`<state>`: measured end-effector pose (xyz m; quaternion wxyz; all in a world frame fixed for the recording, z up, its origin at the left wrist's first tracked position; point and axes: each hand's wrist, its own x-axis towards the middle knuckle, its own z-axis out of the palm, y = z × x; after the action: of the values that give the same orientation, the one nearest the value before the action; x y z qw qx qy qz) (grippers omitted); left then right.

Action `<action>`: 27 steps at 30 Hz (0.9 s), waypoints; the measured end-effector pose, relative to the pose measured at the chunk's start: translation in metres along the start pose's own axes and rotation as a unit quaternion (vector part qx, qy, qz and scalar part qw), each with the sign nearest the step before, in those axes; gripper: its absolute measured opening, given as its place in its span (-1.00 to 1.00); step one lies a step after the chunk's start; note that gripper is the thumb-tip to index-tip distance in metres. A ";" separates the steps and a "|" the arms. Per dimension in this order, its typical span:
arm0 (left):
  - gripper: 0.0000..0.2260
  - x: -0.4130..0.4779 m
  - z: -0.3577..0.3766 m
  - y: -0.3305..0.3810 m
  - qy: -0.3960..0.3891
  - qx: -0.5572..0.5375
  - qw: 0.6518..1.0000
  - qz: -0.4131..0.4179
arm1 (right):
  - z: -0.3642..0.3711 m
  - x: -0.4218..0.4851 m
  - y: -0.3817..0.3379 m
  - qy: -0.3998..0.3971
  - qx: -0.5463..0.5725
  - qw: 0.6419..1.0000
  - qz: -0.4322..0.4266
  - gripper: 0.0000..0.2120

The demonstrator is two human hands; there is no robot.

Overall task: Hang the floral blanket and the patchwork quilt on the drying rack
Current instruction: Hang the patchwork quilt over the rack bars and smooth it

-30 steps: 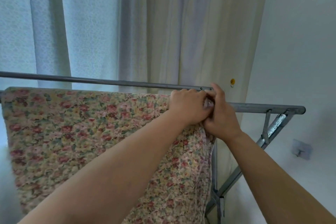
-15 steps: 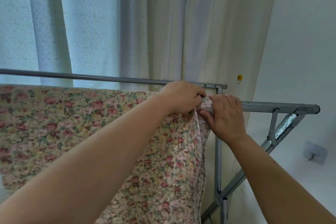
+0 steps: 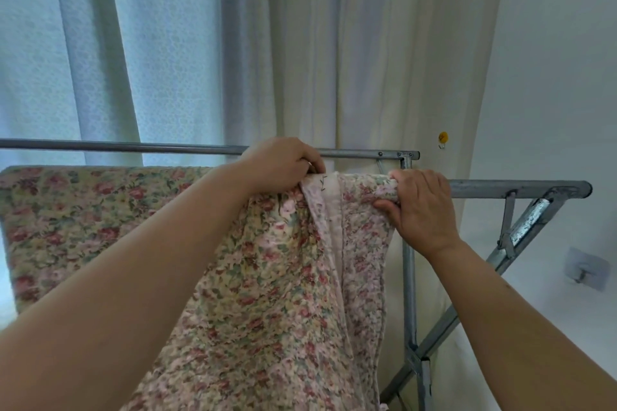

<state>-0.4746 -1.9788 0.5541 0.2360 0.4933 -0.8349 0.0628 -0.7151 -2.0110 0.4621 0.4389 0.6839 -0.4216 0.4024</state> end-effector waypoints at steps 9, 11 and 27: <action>-0.45 -0.003 0.015 0.011 -0.015 0.162 0.986 -0.029 | -0.012 0.003 -0.018 -0.025 0.027 0.997 0.065 -0.50; -0.54 -0.005 0.014 0.013 -0.014 0.154 0.987 -0.035 | -0.015 0.016 -0.035 0.006 0.023 0.997 0.072 -0.58; -0.72 -0.012 0.004 0.008 -0.015 0.080 0.995 -0.063 | -0.003 0.055 -0.082 -0.008 0.059 0.997 0.046 -0.63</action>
<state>-0.4775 -1.9667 0.5461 0.1861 0.5631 -0.7980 0.1071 -0.6213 -1.9994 0.4917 0.3754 0.6915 -0.4319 0.4408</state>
